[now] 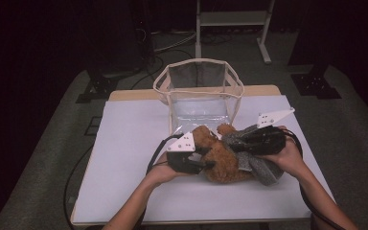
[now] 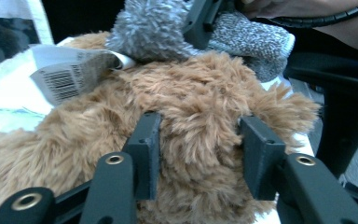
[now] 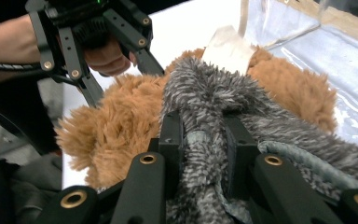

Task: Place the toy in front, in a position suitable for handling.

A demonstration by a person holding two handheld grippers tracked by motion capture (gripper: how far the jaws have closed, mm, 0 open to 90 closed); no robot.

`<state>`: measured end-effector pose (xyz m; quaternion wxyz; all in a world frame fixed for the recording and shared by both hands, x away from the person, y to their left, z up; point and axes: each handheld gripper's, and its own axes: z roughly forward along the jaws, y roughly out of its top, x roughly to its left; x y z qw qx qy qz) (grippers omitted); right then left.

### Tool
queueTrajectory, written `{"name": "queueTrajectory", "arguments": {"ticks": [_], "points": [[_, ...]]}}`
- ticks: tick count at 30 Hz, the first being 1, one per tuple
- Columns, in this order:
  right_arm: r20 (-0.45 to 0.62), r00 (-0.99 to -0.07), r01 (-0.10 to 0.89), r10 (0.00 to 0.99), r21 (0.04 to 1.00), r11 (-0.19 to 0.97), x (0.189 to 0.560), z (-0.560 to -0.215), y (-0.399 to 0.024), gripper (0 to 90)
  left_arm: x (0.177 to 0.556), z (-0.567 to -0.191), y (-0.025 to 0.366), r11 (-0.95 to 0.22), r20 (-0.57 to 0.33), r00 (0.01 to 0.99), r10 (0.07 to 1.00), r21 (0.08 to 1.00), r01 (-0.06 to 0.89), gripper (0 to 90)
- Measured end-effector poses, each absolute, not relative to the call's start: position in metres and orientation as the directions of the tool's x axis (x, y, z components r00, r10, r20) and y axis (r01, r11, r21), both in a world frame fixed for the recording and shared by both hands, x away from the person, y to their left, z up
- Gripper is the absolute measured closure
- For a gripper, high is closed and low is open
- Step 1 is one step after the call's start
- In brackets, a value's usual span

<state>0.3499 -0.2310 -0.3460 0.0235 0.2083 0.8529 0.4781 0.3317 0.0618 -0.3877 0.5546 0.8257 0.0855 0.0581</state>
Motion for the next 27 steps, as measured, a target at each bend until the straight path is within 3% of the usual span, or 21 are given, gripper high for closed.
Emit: {"name": "queueTrajectory", "arguments": {"ticks": [6, 14, 27], "points": [[0.102, -0.903, 0.319, 0.417, 0.809, 0.493, 0.346, -0.347, -0.255, 71.9, 0.333, -0.389, 0.063, -0.36, 0.014, 0.979, 0.205, 0.931, 0.062, 48.5], [0.137, -0.88, 0.367, 0.454, 0.805, 0.467, 0.346, -0.365, -0.283, 71.9, 0.336, -0.39, 0.064, -0.357, 0.013, 0.976, 0.219, 0.932, 0.067, 41.8], [0.163, -0.864, 0.391, 0.476, 0.812, 0.433, 0.356, -0.37, -0.286, 71.8, 0.334, -0.417, 0.056, -0.38, -0.027, 0.974, 0.225, 0.918, 0.113, 17.3]]}}
